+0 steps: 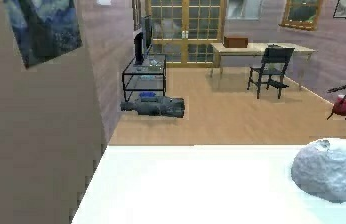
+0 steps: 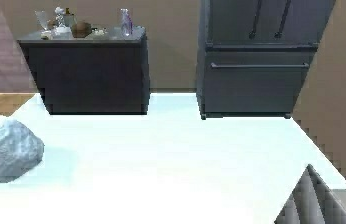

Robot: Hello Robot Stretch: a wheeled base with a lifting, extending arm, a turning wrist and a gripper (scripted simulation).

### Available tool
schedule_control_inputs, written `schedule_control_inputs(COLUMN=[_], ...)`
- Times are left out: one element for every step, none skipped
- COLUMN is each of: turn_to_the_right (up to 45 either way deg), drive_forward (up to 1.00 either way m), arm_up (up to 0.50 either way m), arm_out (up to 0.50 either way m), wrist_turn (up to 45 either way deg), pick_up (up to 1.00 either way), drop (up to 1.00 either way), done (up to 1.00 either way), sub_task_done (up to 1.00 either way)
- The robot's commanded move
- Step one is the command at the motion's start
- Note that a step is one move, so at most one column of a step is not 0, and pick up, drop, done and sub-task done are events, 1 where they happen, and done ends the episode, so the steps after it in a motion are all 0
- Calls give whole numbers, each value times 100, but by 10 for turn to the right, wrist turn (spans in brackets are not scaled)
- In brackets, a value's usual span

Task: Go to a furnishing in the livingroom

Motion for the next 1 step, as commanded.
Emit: schedule_control_inputs(turn_to_the_right=[0], drive_forward=[100], arm_up=[0], arm_out=[0], wrist_turn=[0], pick_up=[0], drop=[0], done=[0], sub_task_done=[0])
